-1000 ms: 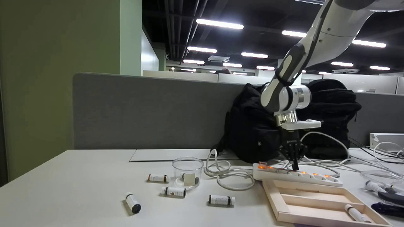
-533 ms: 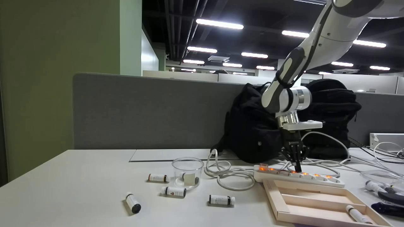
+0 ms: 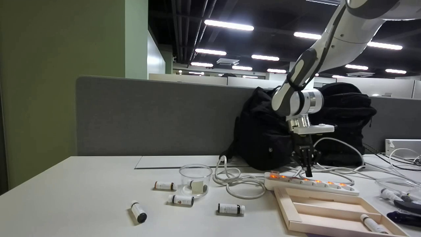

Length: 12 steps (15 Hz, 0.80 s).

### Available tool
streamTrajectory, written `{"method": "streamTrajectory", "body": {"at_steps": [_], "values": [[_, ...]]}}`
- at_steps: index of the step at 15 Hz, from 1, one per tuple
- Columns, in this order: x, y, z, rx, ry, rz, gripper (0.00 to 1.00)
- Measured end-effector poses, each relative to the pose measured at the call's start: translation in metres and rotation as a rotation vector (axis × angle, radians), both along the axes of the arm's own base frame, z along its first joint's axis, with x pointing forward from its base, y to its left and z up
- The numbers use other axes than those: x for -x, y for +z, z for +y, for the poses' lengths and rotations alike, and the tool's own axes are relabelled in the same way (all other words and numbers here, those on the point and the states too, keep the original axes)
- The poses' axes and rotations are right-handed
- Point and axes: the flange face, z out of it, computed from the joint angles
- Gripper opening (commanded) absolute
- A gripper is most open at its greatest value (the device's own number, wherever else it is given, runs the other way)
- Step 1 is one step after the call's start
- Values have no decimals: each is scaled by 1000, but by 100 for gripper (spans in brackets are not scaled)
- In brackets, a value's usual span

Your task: Switch on the fourth switch from the right

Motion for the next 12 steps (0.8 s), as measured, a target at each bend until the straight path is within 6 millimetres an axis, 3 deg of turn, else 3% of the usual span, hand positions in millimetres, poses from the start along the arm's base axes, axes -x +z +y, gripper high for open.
{"method": "streamTrajectory", "body": {"at_steps": [2, 7, 12], "values": [[-9, 16, 2, -4, 1, -28, 33], [-19, 64, 7, -37, -9, -36, 67], [-18, 83, 0, -67, -32, -11, 99]]}}
